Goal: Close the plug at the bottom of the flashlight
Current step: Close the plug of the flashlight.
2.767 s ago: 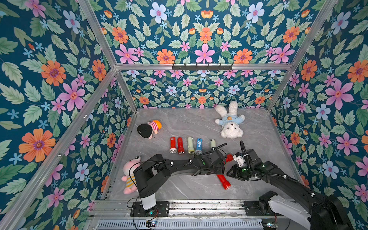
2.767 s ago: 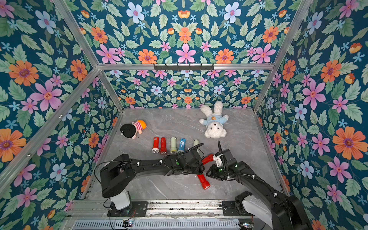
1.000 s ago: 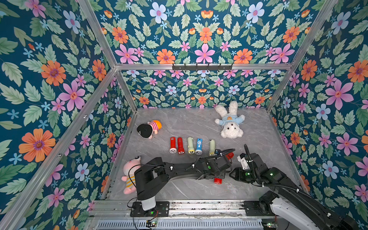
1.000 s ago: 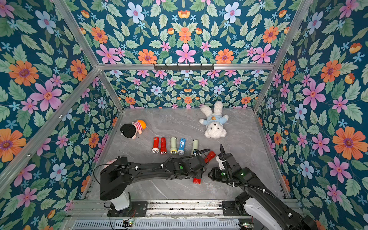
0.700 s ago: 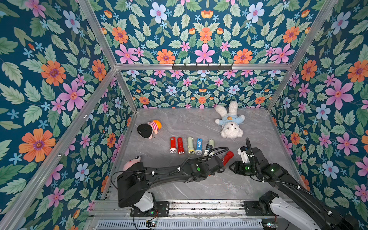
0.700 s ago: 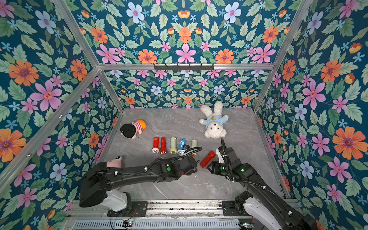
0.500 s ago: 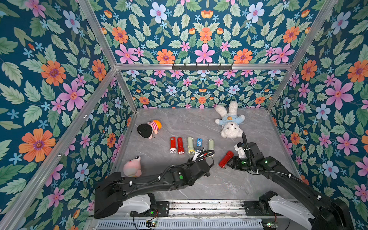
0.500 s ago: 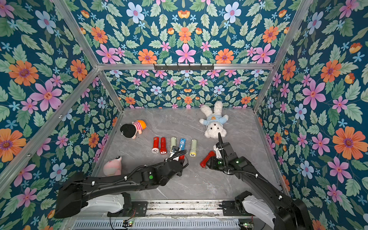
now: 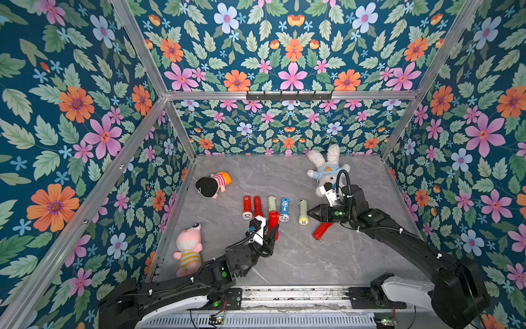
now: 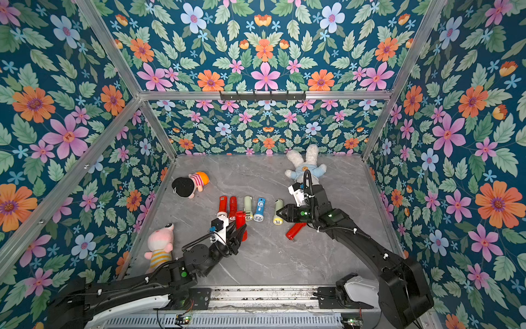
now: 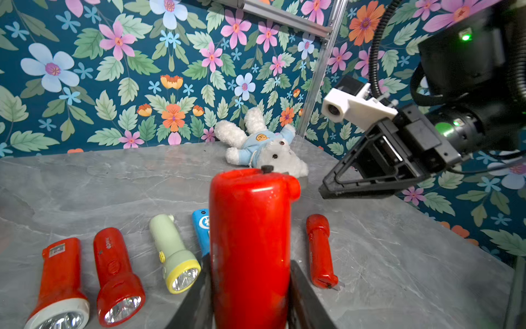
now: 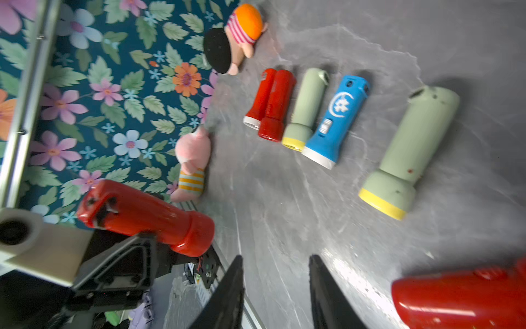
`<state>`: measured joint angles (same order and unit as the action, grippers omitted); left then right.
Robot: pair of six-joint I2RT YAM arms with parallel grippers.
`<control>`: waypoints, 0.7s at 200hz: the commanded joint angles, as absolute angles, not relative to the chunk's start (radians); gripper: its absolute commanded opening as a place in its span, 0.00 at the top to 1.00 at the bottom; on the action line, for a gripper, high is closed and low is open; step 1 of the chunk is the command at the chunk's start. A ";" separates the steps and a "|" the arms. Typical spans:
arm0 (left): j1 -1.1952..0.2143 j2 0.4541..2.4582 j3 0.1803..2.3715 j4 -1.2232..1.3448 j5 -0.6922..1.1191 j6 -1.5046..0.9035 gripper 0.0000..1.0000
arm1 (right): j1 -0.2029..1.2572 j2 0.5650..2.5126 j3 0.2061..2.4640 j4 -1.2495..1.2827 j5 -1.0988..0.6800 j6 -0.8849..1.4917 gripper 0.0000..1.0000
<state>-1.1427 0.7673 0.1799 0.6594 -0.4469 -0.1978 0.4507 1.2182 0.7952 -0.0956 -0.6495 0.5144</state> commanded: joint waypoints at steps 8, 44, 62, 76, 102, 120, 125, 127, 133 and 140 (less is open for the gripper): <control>-1.096 0.782 0.193 0.783 -0.275 -0.150 1.00 | 0.472 1.217 0.824 0.040 -0.749 0.512 0.53; -1.087 0.871 0.214 0.830 -0.268 -0.068 1.00 | 0.524 1.219 0.884 0.043 -0.752 0.550 0.49; -1.086 0.922 0.205 0.906 -0.210 0.019 1.00 | 0.540 1.219 0.932 -0.023 -0.735 0.534 0.49; -1.086 0.952 0.221 0.916 -0.162 0.068 1.00 | 0.546 1.207 0.945 -0.037 -0.730 0.503 0.49; -1.072 0.974 0.256 0.894 -0.042 0.109 1.00 | 0.546 1.170 0.931 0.002 -0.756 0.425 0.48; -1.040 0.971 0.277 0.866 0.084 0.109 1.00 | 0.547 1.157 0.895 0.094 -0.857 0.383 0.47; -1.030 0.968 0.279 0.864 0.121 0.106 1.00 | 0.547 1.155 0.884 0.120 -0.881 0.378 0.47; -1.026 0.967 0.280 0.864 0.135 0.105 1.00 | 0.547 1.156 0.881 0.127 -0.889 0.378 0.47; -1.012 0.963 0.283 0.861 0.179 0.100 1.00 | 0.547 1.155 0.870 0.155 -0.912 0.374 0.47; -0.998 0.960 0.285 0.861 0.224 0.090 1.00 | 0.546 1.157 0.861 0.180 -0.940 0.374 0.47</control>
